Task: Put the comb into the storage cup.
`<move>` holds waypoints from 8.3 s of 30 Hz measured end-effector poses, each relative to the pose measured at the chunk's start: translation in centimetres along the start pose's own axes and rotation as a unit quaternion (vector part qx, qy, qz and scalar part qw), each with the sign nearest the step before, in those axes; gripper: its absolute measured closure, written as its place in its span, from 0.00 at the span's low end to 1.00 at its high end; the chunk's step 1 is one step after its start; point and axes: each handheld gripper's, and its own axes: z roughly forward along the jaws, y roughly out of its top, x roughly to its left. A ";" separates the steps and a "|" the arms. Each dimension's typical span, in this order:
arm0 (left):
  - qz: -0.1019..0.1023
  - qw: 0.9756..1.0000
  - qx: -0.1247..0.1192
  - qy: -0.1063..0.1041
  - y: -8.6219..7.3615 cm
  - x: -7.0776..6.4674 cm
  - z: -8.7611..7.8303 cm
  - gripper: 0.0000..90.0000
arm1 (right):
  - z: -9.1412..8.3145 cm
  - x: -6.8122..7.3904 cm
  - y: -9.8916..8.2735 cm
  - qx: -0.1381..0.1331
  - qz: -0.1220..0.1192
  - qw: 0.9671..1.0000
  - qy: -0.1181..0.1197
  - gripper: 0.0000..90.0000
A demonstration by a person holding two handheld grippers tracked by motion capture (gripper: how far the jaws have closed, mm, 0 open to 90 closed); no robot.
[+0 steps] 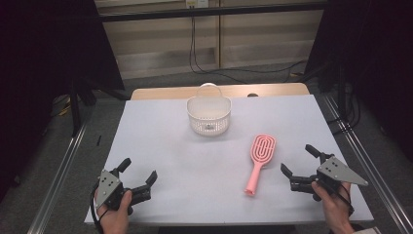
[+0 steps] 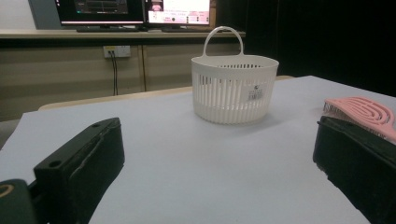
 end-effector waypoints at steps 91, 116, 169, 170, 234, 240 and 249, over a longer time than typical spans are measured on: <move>0.002 1.000 -0.004 -0.007 0.1 0.1 0.5 0.02 | 8.6 3.0 3.5 -0.008 0.036 0.990 0.135 0.82; 0.006 1.000 0.000 -0.007 0.1 0.1 0.5 0.02 | 8.8 4.3 4.5 0.054 0.030 0.981 0.185 1.00; 0.007 1.000 0.002 -0.001 0.0 0.2 0.5 0.02 | 12.3 5.3 2.8 0.377 0.002 0.897 0.229 1.00; 0.008 1.000 0.003 -0.001 0.0 0.2 0.5 0.02 | 12.2 5.4 2.7 0.379 0.002 0.896 0.230 1.00; 0.005 1.000 0.001 -0.005 0.0 0.2 0.5 0.02 | 10.3 4.8 2.0 0.422 0.019 0.876 0.232 1.00; 0.006 1.000 0.002 -0.005 0.0 0.2 0.5 0.02 | 9.9 4.6 2.0 0.424 0.017 0.875 0.232 1.00; 0.007 1.000 0.002 -0.004 0.0 0.2 0.5 0.02 | 9.1 4.1 1.7 0.425 0.024 0.876 0.227 1.00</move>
